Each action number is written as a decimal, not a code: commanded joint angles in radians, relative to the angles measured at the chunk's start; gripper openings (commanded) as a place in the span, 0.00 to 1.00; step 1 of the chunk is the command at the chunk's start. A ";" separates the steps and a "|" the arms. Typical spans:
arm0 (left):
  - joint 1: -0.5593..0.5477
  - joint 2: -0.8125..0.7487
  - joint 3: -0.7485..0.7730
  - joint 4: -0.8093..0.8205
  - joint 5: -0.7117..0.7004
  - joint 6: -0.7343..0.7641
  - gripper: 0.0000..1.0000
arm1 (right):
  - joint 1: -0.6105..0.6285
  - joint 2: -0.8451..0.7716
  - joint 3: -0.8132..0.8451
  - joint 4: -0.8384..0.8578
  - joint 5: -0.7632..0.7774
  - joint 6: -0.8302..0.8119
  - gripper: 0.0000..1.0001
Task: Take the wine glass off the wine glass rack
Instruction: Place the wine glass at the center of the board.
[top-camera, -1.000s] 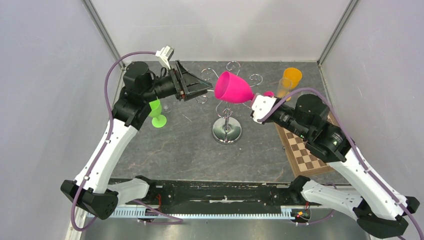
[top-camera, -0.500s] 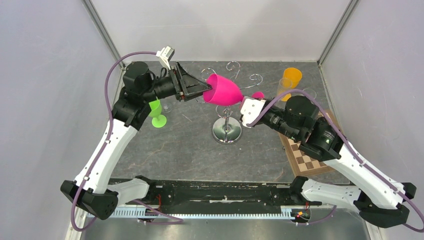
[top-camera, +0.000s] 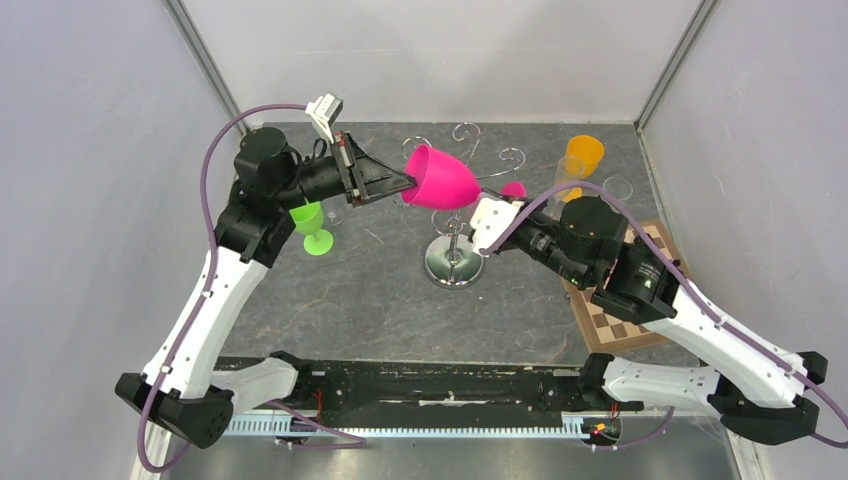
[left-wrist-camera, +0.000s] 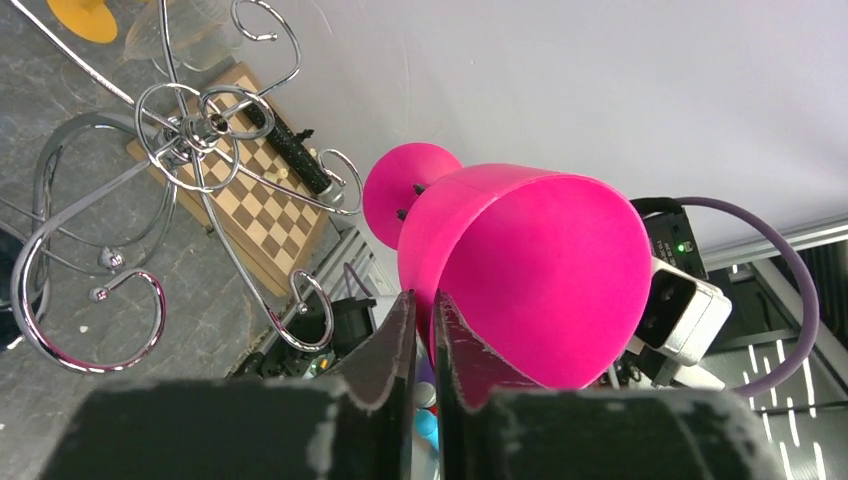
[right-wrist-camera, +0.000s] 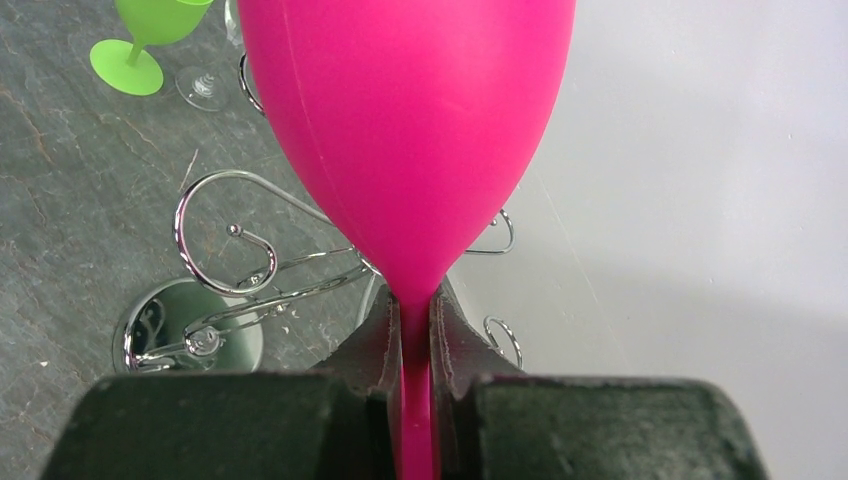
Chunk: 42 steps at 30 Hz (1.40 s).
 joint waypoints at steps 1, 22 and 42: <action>0.005 -0.034 0.012 -0.009 0.046 0.026 0.09 | 0.019 0.004 0.075 0.069 0.075 0.026 0.00; 0.005 -0.092 0.073 -0.129 0.005 0.090 0.02 | 0.077 -0.077 0.120 0.085 0.043 0.122 0.60; 0.005 -0.308 0.040 -0.524 0.020 0.369 0.02 | 0.075 -0.197 0.160 0.048 -0.020 0.298 0.72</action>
